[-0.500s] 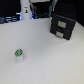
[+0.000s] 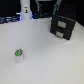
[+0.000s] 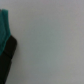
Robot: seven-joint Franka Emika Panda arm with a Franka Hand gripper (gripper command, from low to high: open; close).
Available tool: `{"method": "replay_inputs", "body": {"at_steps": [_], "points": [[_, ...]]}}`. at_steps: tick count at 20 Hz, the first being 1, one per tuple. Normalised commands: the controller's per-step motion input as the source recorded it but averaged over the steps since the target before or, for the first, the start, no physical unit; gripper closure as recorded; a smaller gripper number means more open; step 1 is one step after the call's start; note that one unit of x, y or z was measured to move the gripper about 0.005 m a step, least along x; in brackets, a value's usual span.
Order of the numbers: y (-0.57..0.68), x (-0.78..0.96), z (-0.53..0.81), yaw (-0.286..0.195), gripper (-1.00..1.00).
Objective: Open the kcup holder, insert the kcup into the holder, and close the kcup holder
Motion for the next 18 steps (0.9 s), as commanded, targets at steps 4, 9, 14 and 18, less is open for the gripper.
{"method": "replay_inputs", "body": {"at_steps": [4,9,14,18], "points": [[0.71,-0.29,-0.01,-0.174,-1.00],[0.71,-0.29,-0.03,-0.186,-1.00],[0.72,-0.21,-0.14,-0.187,-1.00],[0.68,-0.17,-0.26,-0.192,-1.00]]}}
